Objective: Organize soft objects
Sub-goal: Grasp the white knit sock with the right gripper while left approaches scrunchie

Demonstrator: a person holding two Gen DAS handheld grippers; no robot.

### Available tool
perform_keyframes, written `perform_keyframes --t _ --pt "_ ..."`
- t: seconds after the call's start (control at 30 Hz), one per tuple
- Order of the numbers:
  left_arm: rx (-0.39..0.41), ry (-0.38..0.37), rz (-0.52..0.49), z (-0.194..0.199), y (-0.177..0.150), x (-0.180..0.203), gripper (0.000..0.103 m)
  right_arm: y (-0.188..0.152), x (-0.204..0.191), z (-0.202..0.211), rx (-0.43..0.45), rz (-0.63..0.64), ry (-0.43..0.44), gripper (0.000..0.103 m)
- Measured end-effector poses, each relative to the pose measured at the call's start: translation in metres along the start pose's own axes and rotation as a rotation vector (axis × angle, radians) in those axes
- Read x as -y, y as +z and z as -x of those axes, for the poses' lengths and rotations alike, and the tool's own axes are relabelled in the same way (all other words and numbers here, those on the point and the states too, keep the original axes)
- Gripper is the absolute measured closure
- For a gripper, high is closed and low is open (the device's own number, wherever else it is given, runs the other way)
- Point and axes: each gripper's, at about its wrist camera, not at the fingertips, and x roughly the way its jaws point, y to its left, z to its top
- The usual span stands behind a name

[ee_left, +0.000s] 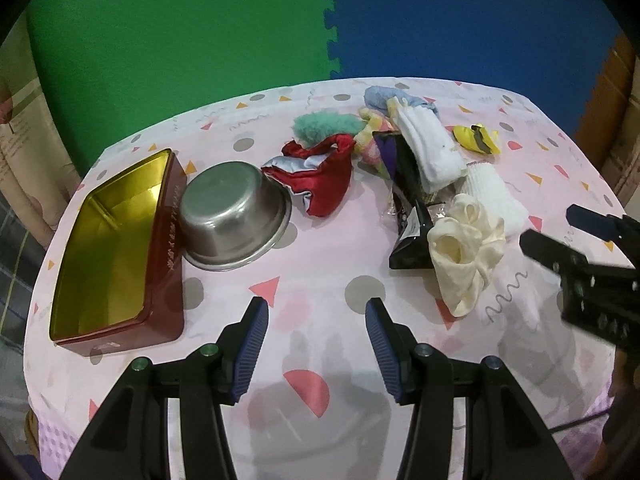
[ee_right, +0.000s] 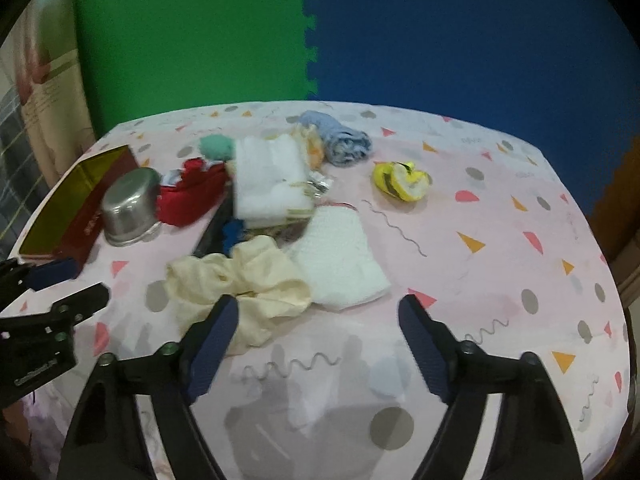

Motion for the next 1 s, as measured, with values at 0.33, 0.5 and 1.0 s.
perform_keyframes --t 0.33,0.5,1.0 --pt "-0.002 -0.055 -0.042 -0.012 0.002 0.012 0.051 0.022 0.024 -0.043 -0.079 -0.025 0.023 0.037" --pt "-0.010 -0.081 -0.062 -0.017 0.003 0.019 0.051 0.039 0.019 -0.062 -0.093 0.004 0.045 0.037" --pt "-0.035 -0.238 -0.084 -0.025 0.007 0.044 0.051 0.037 0.026 -0.083 -0.126 -0.008 0.068 0.068"
